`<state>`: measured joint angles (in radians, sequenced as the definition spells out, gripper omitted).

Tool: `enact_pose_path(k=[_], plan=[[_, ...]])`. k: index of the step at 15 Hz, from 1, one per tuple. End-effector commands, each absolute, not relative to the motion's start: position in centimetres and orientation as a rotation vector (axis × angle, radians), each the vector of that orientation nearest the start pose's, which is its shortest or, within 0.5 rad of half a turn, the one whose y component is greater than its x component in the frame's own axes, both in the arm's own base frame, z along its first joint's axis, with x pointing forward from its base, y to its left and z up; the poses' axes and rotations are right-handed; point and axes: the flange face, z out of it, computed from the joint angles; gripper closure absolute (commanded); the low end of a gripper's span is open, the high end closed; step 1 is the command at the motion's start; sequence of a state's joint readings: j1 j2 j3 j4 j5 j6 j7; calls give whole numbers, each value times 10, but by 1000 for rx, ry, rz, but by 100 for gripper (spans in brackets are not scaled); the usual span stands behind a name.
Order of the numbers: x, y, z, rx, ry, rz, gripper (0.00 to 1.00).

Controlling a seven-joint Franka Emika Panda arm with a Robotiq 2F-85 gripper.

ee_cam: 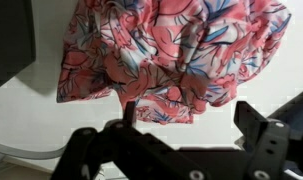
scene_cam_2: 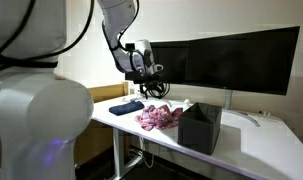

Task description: Pick up the cloths and put them in the box

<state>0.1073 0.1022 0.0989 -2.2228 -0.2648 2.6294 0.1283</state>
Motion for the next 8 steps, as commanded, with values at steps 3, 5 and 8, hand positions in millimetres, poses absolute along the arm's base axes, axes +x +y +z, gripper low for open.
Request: enact_pose_path(k=[3,5,8], plan=[[590,124,306,-3274,-400,-367,0],[594,127,285,-3260,-446,-221,0],[597,132,263,-3258,-496,-89,0]])
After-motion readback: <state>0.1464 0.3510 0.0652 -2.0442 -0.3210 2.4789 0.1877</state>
